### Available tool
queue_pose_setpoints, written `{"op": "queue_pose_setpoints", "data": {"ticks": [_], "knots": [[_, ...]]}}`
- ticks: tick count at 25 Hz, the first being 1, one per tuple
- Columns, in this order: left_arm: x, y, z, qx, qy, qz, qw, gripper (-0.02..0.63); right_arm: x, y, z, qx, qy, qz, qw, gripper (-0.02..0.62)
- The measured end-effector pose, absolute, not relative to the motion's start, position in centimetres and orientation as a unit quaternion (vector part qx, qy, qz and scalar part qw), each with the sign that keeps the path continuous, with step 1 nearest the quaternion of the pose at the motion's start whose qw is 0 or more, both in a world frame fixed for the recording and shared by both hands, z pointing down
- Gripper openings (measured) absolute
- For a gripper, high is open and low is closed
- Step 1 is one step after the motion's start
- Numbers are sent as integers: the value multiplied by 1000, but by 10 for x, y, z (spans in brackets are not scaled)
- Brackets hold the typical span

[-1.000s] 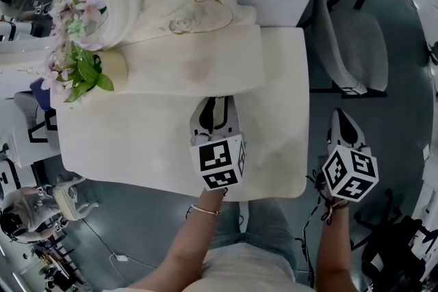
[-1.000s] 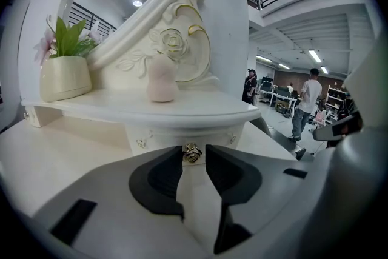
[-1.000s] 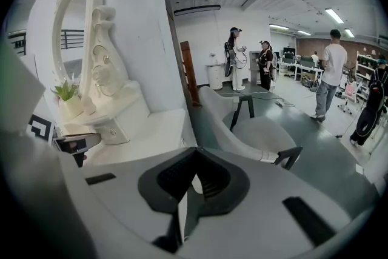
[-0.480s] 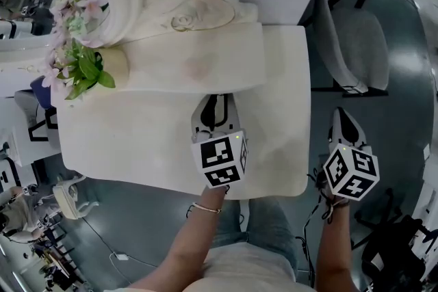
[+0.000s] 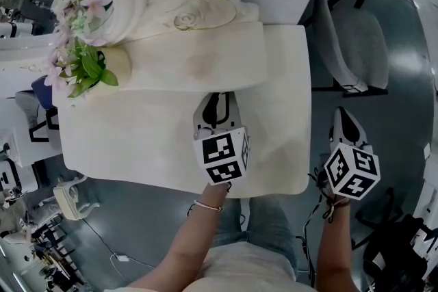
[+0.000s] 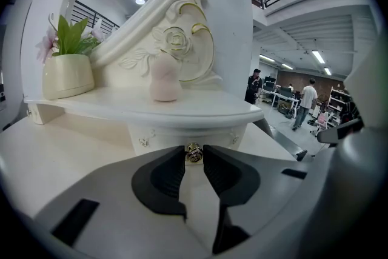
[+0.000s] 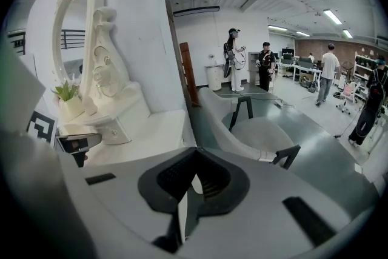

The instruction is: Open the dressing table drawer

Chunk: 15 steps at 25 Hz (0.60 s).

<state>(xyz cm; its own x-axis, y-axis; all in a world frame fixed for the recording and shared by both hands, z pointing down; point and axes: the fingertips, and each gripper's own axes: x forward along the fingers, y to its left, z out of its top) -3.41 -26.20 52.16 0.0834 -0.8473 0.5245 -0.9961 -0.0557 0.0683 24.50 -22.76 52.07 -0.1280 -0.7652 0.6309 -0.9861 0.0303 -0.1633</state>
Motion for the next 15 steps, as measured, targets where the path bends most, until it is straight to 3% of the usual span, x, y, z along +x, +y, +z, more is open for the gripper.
{"op": "queue_pose_setpoints", "data": {"ticks": [15], "knots": [[-30, -251, 522, 713, -644, 173, 218, 106, 252, -212, 518, 644, -682, 292, 186, 8]]}}
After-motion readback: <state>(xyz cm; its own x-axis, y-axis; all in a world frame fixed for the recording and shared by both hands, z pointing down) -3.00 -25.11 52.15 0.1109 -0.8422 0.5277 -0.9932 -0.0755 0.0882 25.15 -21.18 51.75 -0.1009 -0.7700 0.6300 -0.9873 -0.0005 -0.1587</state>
